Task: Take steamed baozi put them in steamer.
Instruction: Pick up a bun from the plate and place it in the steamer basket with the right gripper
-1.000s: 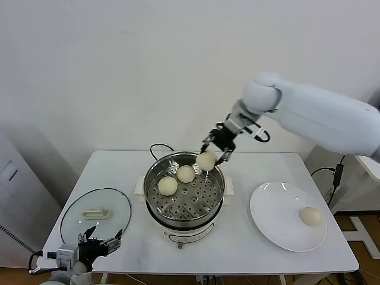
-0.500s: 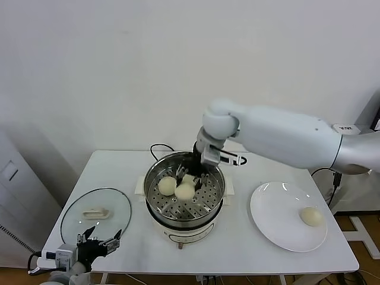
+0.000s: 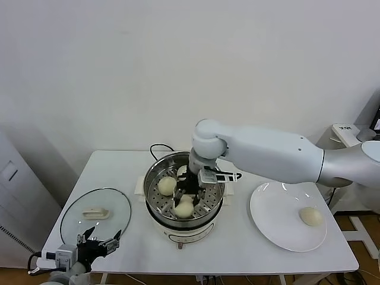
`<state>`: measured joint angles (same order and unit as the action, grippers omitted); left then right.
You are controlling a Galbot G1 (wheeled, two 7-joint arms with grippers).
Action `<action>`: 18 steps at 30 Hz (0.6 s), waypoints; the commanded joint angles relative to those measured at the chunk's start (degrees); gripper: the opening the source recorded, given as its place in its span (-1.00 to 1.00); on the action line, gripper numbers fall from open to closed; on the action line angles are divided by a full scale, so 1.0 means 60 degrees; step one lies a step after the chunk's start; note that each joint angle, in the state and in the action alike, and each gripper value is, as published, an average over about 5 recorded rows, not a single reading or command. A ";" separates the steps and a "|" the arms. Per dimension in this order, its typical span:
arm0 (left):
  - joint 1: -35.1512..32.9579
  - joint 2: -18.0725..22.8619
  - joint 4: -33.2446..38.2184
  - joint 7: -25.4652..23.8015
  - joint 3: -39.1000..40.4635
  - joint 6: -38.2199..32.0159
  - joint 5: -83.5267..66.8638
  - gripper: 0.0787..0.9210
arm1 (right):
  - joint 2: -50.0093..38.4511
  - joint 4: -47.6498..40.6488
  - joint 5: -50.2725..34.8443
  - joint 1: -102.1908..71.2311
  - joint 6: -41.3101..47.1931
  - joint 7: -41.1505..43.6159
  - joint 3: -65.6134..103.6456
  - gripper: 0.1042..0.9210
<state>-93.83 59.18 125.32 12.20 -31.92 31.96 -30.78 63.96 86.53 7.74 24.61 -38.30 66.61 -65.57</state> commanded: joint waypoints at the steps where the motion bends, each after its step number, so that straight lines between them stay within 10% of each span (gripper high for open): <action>1: -0.0004 0.0001 -0.0027 -0.0003 0.0000 -0.0001 0.0000 0.77 | 0.0118 0.0114 0.0740 -0.0603 -0.0310 -0.0055 0.0085 0.05; 18: 0.0049 -0.0088 -0.0020 -0.0004 -0.0034 -0.0001 -0.0106 0.77 | -0.0434 -0.0688 -0.0036 0.0617 0.0582 0.0360 0.1071 0.75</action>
<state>-93.65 58.99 125.14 12.15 -32.03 31.90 -30.99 62.87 86.20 11.23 23.96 -38.40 67.54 -62.87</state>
